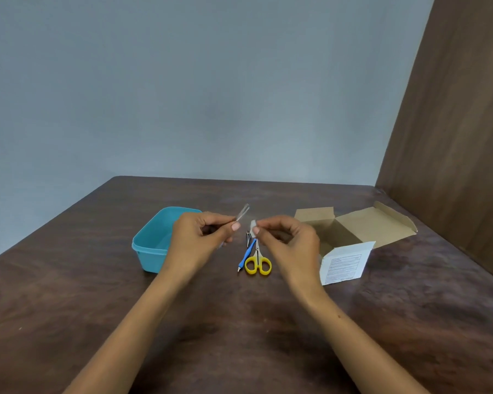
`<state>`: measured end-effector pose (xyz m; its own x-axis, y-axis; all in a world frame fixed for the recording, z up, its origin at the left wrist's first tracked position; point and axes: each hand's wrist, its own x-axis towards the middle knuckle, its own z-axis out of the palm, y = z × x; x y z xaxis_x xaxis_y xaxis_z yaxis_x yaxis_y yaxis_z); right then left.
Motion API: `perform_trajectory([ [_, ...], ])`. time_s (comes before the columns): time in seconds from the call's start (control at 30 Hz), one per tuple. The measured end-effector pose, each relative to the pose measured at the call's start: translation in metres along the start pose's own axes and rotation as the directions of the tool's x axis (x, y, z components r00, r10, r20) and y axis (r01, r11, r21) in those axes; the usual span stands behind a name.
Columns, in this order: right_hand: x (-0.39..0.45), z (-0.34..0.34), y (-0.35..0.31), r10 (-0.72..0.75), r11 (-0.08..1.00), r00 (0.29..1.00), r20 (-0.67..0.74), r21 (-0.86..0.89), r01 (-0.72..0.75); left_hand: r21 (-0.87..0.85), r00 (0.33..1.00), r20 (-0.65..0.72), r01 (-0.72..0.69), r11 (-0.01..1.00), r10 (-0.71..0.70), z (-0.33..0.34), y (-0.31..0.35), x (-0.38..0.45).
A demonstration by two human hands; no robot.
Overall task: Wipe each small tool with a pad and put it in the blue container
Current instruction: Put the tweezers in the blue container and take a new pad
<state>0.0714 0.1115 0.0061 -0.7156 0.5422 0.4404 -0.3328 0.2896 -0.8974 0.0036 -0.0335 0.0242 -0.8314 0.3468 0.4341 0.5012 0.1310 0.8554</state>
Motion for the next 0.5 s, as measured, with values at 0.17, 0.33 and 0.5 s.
perform_trajectory([
  [0.17, -0.007, 0.006, 0.002, -0.101, 0.979, 0.991, 0.082, -0.169, 0.114, 0.09, 0.996, -0.083, 0.026, 0.996, -0.018, -0.028, 0.01, 0.016],
  [0.33, -0.008, 0.01, 0.008, -0.126, 0.952, 0.982, 0.141, -0.262, 0.159, 0.272, 0.985, -0.075, 0.17, 0.947, -0.155, -0.054, 0.005, 0.035],
  [0.5, -0.009, 0.011, 0.01, -0.207, 0.91, 0.963, 0.175, -0.327, 0.255, 0.398, 0.97, -0.046, 0.237, 0.886, -0.239, -0.064, -0.007, 0.041],
])
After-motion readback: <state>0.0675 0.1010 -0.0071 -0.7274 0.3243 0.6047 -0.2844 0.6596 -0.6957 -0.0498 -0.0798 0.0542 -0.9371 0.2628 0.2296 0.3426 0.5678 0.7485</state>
